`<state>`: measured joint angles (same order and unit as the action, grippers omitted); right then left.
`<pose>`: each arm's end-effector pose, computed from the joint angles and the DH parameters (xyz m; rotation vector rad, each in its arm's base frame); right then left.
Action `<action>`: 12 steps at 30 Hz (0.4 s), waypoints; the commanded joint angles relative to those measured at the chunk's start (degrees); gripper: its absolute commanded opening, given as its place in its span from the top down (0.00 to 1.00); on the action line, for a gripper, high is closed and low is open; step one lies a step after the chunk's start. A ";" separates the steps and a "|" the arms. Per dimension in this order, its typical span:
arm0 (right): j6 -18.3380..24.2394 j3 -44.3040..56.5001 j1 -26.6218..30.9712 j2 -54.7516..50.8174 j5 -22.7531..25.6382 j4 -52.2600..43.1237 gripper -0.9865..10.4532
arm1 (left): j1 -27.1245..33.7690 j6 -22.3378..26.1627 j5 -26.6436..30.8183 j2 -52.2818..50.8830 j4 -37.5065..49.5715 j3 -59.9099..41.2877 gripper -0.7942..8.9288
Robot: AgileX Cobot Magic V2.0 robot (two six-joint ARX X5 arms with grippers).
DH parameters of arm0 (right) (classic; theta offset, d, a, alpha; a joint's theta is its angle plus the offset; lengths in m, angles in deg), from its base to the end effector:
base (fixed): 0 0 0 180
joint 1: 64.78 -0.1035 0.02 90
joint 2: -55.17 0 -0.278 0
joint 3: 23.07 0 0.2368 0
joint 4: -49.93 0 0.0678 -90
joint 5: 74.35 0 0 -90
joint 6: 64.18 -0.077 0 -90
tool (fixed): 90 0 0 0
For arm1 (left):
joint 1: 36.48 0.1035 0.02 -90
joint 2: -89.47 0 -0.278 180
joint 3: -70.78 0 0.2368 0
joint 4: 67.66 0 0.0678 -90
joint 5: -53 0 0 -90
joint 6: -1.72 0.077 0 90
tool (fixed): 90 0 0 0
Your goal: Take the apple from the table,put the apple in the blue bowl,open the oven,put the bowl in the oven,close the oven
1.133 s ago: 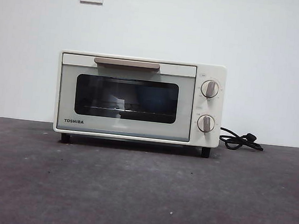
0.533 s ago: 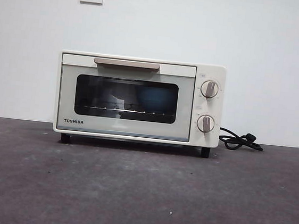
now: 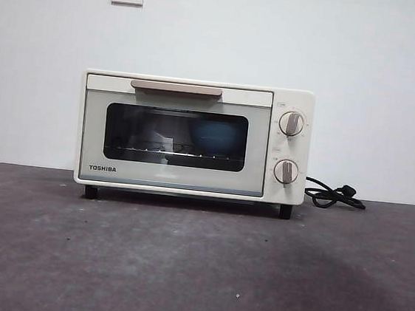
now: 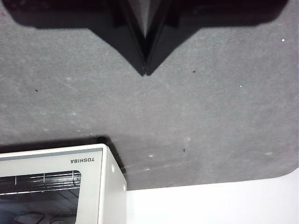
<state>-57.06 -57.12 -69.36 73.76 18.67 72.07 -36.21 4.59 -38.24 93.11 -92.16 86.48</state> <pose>0.1284 0.0062 0.2384 -0.1318 0.1145 0.0344 0.1155 -0.0011 0.1394 0.0470 0.2166 -0.0223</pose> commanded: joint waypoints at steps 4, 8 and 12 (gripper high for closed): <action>0.13 7.61 5.77 -6.45 -0.02 -1.49 0.91 | 0.17 -0.50 -0.26 0.07 0.39 -0.59 0.92; 0.15 11.82 6.54 -10.67 -0.02 -1.55 0.91 | 0.17 -0.50 -0.26 0.07 0.39 -0.59 0.92; -0.26 14.93 6.49 -13.00 -0.07 -1.49 0.91 | 0.17 -0.50 -0.28 0.07 0.39 -0.59 0.92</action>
<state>-57.08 -43.09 -62.87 61.04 18.65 70.98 -36.21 4.59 -38.24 93.14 -92.16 86.48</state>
